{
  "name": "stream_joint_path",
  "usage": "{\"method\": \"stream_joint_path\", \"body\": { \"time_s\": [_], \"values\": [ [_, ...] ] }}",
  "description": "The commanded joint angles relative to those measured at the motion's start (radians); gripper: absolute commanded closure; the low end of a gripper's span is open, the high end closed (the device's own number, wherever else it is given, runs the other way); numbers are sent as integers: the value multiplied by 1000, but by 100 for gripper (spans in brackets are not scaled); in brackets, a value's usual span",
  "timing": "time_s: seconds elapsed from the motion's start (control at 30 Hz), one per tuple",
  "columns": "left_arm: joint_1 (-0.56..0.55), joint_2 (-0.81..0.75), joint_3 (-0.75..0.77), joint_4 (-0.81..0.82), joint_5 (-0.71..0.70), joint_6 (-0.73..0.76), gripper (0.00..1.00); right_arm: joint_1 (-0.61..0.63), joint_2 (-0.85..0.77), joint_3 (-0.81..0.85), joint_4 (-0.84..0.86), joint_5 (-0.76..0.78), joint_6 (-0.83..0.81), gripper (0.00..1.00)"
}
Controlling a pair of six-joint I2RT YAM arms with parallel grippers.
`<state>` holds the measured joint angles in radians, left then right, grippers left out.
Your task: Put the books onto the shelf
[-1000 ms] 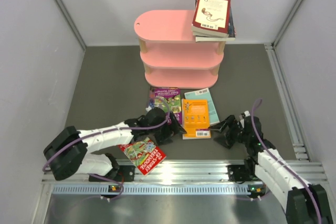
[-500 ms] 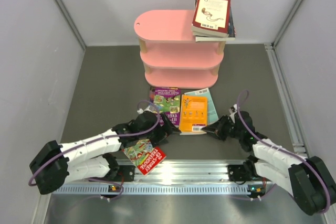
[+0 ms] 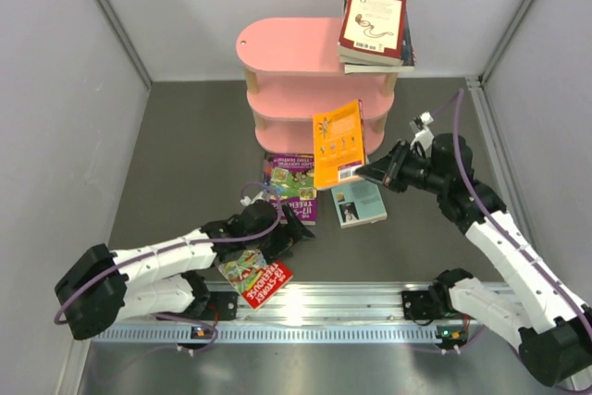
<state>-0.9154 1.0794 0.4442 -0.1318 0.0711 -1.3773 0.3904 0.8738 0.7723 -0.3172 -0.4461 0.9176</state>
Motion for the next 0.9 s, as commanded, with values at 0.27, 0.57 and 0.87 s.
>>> {"method": "stream_joint_path", "body": {
  "time_s": [0.27, 0.57, 0.87],
  "values": [
    [4, 47, 47, 26, -21, 27, 5, -41, 160, 269, 90, -69, -13, 100],
    [12, -18, 71, -112, -36, 69, 4, -287, 260, 107, 435, -167, 156, 100],
    [76, -125, 4, -166, -33, 46, 4, -363, 496, 165, 633, -261, 251, 100]
  ]
}}
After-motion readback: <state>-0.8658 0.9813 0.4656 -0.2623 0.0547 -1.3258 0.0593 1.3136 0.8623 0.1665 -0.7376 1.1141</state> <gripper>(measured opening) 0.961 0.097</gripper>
